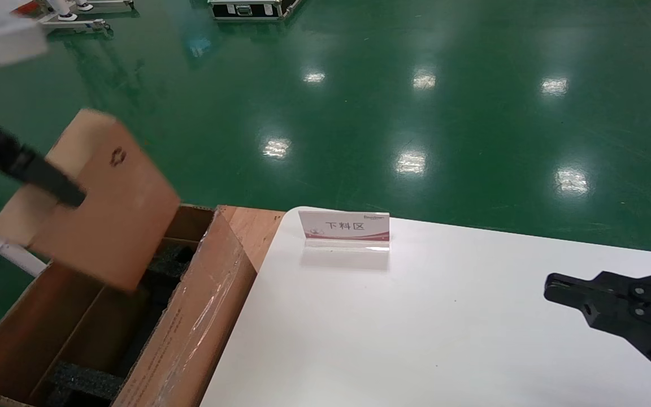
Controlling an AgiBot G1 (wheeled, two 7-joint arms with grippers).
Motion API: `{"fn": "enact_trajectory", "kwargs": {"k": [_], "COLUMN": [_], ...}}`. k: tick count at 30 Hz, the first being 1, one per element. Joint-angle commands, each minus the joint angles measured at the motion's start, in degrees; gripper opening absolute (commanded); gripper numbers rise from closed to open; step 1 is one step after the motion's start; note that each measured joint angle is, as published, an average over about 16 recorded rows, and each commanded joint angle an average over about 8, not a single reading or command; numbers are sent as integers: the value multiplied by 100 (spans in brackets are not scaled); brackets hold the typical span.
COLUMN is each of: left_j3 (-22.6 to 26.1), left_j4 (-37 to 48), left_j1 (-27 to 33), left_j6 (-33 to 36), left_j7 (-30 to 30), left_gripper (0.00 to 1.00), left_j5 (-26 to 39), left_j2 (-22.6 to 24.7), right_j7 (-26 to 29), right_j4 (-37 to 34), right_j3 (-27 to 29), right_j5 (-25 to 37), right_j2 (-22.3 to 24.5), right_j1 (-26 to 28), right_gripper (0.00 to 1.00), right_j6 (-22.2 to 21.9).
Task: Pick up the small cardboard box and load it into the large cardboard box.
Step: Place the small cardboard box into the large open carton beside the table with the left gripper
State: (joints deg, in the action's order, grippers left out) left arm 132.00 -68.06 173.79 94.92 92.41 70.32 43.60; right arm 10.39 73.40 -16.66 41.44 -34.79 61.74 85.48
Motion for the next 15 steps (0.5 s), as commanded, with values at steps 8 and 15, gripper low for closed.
{"fn": "enact_trajectory", "kwargs": {"k": [8, 15], "left_j3": [636, 809], "left_j4": [144, 39], "left_j1": [-6, -21], "left_j6": [-24, -49], "left_j7": [-481, -680], "left_gripper": [0, 0], "left_j5": [-122, -42], "left_j2": [-418, -738], "right_j7": [-2, -3], "right_j4": [0, 0], "right_j3": [-3, -6], "right_j5": [-2, -4], "right_j2": [1, 2], "right_j1": [1, 1], "right_gripper": [100, 100], "right_j6": [-1, -2]}}
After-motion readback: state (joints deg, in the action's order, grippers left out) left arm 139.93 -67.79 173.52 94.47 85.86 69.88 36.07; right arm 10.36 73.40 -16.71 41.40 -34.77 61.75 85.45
